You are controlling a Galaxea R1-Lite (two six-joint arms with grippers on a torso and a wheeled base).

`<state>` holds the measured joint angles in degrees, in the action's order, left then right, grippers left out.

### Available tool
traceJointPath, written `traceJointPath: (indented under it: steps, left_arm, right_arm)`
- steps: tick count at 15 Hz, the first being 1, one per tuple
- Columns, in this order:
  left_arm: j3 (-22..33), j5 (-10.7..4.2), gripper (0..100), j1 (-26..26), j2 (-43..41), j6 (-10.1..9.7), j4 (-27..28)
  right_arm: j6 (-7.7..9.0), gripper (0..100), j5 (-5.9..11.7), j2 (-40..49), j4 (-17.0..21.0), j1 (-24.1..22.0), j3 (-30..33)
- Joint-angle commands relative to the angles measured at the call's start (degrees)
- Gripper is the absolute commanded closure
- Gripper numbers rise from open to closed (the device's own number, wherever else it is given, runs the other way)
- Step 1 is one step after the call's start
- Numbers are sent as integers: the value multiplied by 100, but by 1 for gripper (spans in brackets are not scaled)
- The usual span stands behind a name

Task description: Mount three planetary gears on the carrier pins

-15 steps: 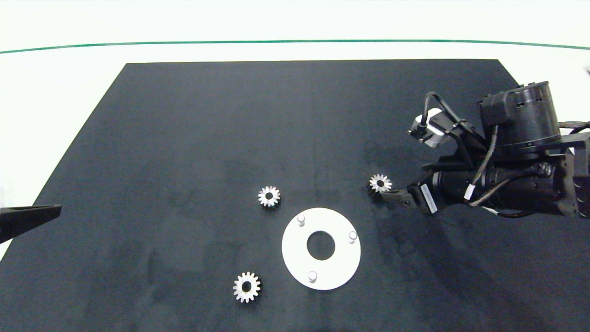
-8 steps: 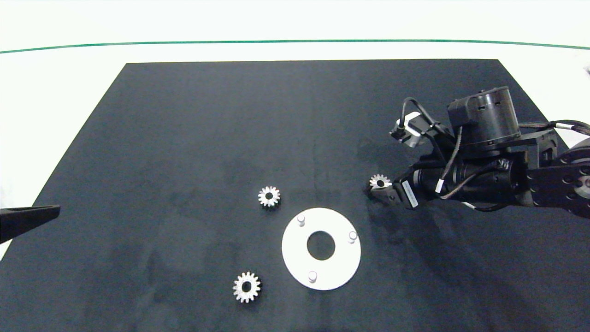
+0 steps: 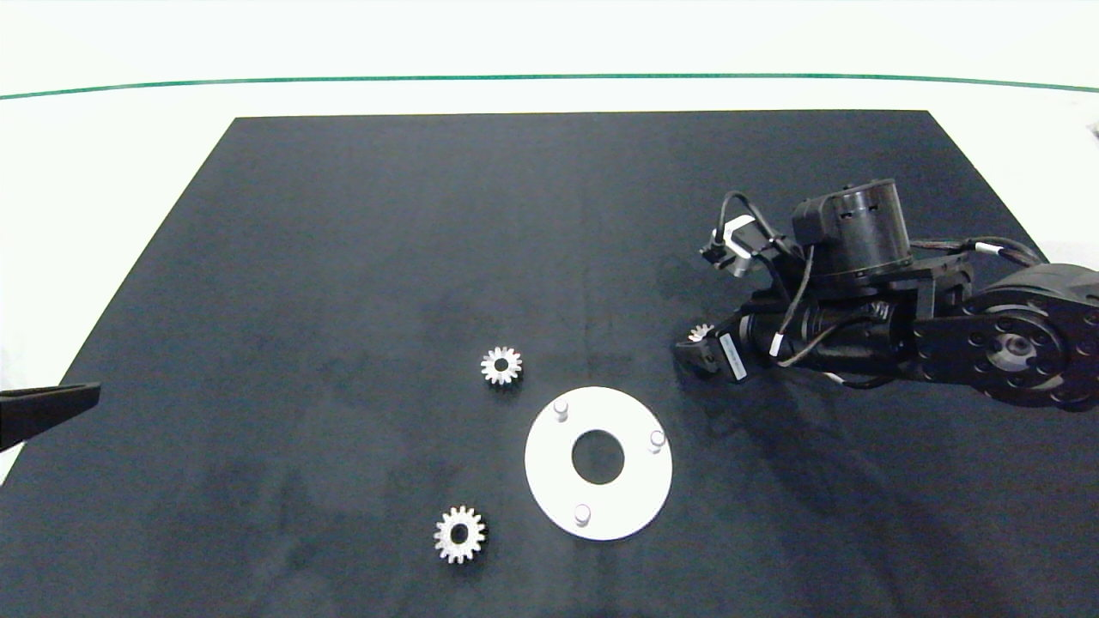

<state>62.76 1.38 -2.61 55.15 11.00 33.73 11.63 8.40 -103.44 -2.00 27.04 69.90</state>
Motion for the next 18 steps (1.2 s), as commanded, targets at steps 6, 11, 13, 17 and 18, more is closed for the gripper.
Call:
traceJointPath:
  steps: [6,11,13,17,18]
  left_arm:
    - [0,3,0,6,-31,17,19]
    - [0,3,0,6,-39,17,19]
    - [0,3,0,-3,-39,17,19]
    - [-9,3,0,6,-48,17,19]
    - [-9,3,0,-3,-48,17,19]
  right_arm:
    - [6,36,4,34,279,12,24]
    - [-117,46,4,69,279,12,-12]
    - [-126,51,4,61,279,30,-12]
    - [-310,58,-14,52,279,38,-64]
    - [-310,60,-14,52,261,30,-126]
